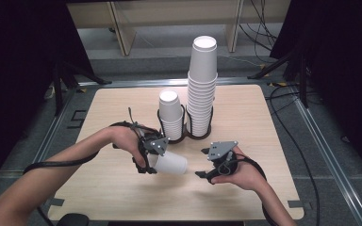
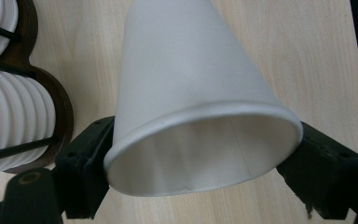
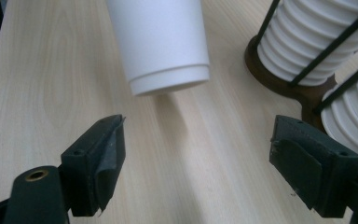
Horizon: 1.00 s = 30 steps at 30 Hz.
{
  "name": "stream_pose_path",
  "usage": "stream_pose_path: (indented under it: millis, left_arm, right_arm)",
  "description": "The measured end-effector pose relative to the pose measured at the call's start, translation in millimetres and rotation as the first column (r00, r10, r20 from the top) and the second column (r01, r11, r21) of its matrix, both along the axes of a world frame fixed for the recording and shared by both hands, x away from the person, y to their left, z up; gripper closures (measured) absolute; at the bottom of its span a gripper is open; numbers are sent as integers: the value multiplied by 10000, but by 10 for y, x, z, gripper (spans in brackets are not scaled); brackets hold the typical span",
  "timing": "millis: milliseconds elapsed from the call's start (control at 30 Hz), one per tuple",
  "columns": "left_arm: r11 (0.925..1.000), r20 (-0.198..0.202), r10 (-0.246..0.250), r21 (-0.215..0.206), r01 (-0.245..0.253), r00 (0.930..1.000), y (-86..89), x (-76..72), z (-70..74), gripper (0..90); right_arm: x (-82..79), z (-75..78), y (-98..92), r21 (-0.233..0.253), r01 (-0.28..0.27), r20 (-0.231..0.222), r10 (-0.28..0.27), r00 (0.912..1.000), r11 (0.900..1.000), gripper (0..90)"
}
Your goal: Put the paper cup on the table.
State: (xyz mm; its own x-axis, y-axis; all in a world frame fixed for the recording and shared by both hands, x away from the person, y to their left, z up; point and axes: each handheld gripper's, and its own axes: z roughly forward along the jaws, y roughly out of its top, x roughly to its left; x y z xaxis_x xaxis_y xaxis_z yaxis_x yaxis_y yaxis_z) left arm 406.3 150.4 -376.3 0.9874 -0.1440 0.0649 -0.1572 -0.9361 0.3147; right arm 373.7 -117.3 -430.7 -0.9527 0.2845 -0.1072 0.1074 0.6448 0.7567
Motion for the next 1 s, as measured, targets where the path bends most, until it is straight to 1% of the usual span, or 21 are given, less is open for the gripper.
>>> stream_pose_path:
  millis: [33, 67, 100, 133, 267, 300, 333, 367, 433, 467, 500, 567, 633, 733, 800, 833, 867, 900, 933, 967, 1000]
  left_arm:
    - [10000, 85, -82, 37, 82, 9999, -8, 7, 16, 166]
    - [10000, 85, -82, 37, 82, 9999, -8, 7, 16, 166]
    - [9999, 69, -95, 62, 94, 9999, -16, 9, 30, 166]
    - [9999, 69, -95, 62, 94, 9999, -16, 9, 30, 166]
    - [9997, 75, -167, 202, 165, 9998, -34, 7, 40, 166]
    - [9997, 21, -154, 215, 153, 9999, -47, 7, 40, 166]
    - [9997, 21, -154, 215, 153, 9999, -47, 7, 40, 166]
    - [9996, 9, -142, 263, 142, 9999, -55, 8, 41, 166]
    - [9995, -2, -162, 283, 162, 9999, -66, 5, 38, 166]
    - [9995, -2, -162, 283, 162, 9999, -66, 5, 38, 166]
    - [9994, -40, -175, 301, 177, 9998, -69, 1, 37, 166]
    - [9990, -7, -211, 384, 211, 9998, -73, 2, 41, 166]
    - [9987, -13, -239, 458, 240, 9997, -81, 6, 49, 166]
    - [9984, 9, -278, 487, 277, 9996, -90, 8, 56, 166]
    - [9981, -20, -323, 520, 324, 9995, -99, 8, 61, 166]
    - [9975, -16, -383, 591, 383, 9993, -106, 8, 60, 166]
    - [9969, 6, -440, 646, 438, 9990, -110, 9, 62, 166]
    - [9951, 91, -606, 793, 597, 9981, -122, 18, 76, 166]
    - [9951, 91, -606, 793, 597, 9981, -122, 18, 76, 166]
    - [9950, 80, -608, 798, 599, 9981, -132, 17, 81, 166]
    - [9950, 80, -608, 798, 599, 9981, -132, 17, 81, 166]
  right_arm:
    - [19, 19, 36, -10, -132, 230, 132, 9996, 9999, 190]
    - [19, 19, 36, -10, -132, 230, 132, 9996, 9999, 190]
    - [18, 27, 74, 33, -81, 86, 81, 9999, 10000, 189]
    - [18, 27, 74, 33, -81, 86, 81, 9999, 10000, 189]
    - [30, 48, 146, 71, -200, 146, 199, 9997, 9998, 189]
    - [44, 65, 190, 91, -332, 353, 328, 9988, 9994, 189]
    - [44, 65, 190, 91, -332, 353, 328, 9988, 9994, 189]
    - [39, 65, 209, 114, -335, 195, 333, 9993, 9994, 189]
    - [57, 81, 276, 127, -553, 401, 548, 9977, 9984, 189]
    - [57, 81, 276, 127, -553, 401, 548, 9977, 9984, 189]
    - [52, 77, 294, 141, -539, 262, 536, 9982, 9984, 189]
    - [54, 81, 361, 159, -648, 192, 645, 9977, 9978, 189]
    - [62, 84, 400, 165, -769, 258, 764, 9967, 9969, 189]
    - [63, 85, 437, 161, -815, 242, 811, 9964, 9965, 189]
    - [70, 83, 467, 169, -877, 295, 871, 9958, 9960, 189]
    - [80, 79, 491, 128, -1000, 388, 994, 9943, 9949, 189]
    - [80, 79, 491, 128, -1000, 388, 994, 9943, 9949, 189]
    - [80, 75, 513, 109, -990, 365, 985, 9945, 9950, 189]
    - [80, 75, 513, 109, -990, 365, 985, 9945, 9950, 189]
    - [74, 70, 537, 186, -1007, 198, 1003, 9948, 9947, 189]
    - [74, 70, 537, 186, -1007, 198, 1003, 9948, 9947, 189]
